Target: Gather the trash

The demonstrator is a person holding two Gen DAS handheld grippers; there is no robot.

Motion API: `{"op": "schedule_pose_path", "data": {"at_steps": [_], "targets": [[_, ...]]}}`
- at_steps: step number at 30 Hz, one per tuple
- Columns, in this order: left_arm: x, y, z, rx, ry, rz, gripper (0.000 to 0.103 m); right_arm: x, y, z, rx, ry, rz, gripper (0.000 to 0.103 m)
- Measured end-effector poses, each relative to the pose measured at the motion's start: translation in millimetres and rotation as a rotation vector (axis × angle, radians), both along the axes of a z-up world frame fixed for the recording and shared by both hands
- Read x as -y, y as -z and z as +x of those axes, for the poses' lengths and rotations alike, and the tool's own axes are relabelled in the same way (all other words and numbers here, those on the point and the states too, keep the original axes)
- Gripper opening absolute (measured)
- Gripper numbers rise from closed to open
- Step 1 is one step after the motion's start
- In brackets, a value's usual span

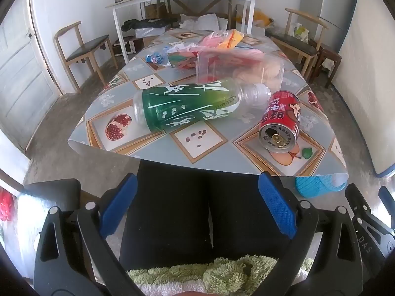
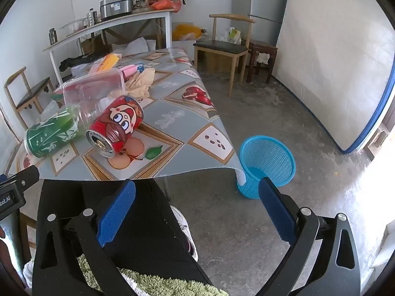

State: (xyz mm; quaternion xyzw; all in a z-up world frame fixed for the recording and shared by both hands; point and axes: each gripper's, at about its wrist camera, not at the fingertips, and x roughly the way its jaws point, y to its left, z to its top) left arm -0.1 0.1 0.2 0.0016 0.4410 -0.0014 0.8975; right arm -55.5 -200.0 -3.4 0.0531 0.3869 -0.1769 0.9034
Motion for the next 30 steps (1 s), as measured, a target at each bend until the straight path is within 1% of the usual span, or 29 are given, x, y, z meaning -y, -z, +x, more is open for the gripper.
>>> {"op": "schedule_pose_path", "data": {"at_steps": [10,11,16,30], "targets": [[-2.3,0.6,3.1,-0.009,0.009,-0.002,0.095,0.8,0.1,-2.5,-0.008,0.001,0.001,0.097],[4.5,0.8,1.5,-0.002,0.013,0.009,0.095,0.6,-0.1,-2.8,-0.008,0.000,0.000,0.097],[3.1,0.4,1.7,-0.004,0.018,0.006,0.095,-0.1,-1.1,-4.3,-0.007,0.000,0.000,0.097],[1.2,-0.5,3.7,-0.009,0.008,0.002,0.095,-0.1,-2.4,-7.0,-0.006,0.000,-0.001,0.097]]}}
